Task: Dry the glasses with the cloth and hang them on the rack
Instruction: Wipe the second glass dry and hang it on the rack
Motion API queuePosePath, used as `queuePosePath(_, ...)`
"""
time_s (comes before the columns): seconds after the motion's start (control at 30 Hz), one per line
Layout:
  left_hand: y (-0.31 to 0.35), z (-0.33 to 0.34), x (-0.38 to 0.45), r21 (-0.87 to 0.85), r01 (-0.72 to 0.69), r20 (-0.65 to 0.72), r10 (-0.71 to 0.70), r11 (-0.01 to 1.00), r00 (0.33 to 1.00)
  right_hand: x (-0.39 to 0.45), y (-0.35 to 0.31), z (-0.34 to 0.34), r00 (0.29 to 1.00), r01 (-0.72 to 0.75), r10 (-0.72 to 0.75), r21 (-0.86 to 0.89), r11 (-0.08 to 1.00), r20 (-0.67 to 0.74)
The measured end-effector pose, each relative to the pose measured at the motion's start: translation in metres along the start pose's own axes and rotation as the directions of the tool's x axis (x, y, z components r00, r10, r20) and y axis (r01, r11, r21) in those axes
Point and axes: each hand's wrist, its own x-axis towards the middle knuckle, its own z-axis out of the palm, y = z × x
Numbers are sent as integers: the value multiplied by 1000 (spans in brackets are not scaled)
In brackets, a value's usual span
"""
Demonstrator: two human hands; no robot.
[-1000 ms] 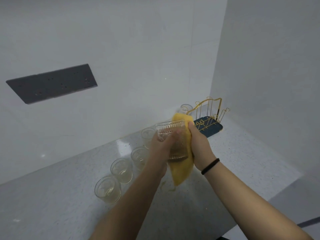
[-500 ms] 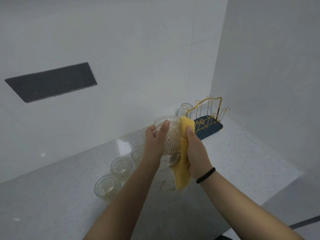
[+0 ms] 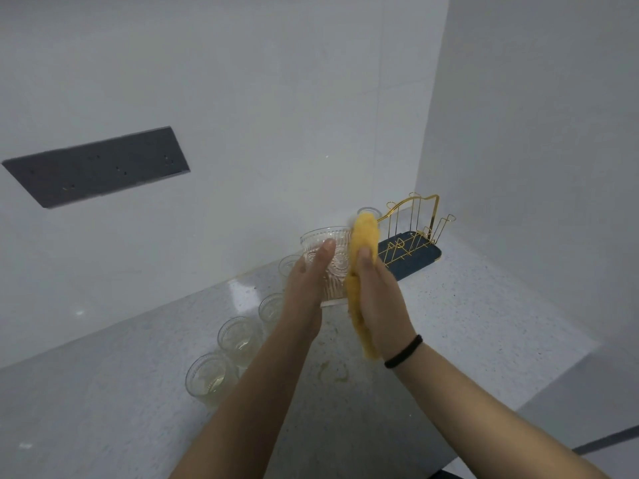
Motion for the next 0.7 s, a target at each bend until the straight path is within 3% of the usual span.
queuePosePath(0.07, 0, -2, -1, 22, 10, -48, -9, 1000, 999, -6, 4, 0, 997, 76, -77, -26, 997, -14)
queuePosePath(0.13, -2, 0, -4, 35, 23, -43, -22, 999, 999, 4, -1, -5, 996, -90, 91, 81, 993, -11)
queuePosePath(0.2, -2, 3, -6, 58, 48, -43, -45, 997, 998, 14, -8, -13, 950, -308, 311, 207, 929, 16)
queuePosePath(0.27, -1, 4, -5, 92, 44, -61, -38, 995, 997, 17, -8, -12, 942, -335, 334, 225, 915, 44)
queuePosePath(0.33, -2, 4, -3, 216, -17, -57, 30, 976, 998, 15, -1, -9, 959, -281, 281, 152, 948, 24)
queuePosePath(0.43, 2, 9, -3, 404, -55, -15, 66, 913, 998, 10, 10, -4, 991, -80, 88, 78, 994, -97)
queuePosePath(0.5, 4, 15, -5, 370, -8, -26, 19, 929, 999, 4, 10, -1, 986, 90, -87, 17, 996, -140)
queuePosePath(0.57, 4, 16, -5, 230, -4, -59, 18, 973, 998, 2, 7, -1, 979, 156, -161, -48, 987, -123)
queuePosePath(0.63, 1, 14, -4, 136, -2, -55, 10, 991, 998, 10, -1, -9, 998, 30, -26, 72, 997, -58)
queuePosePath(0.7, -4, 11, -2, 87, 11, -23, -9, 996, 1000, 20, -9, -18, 979, -201, 204, 239, 950, 15)
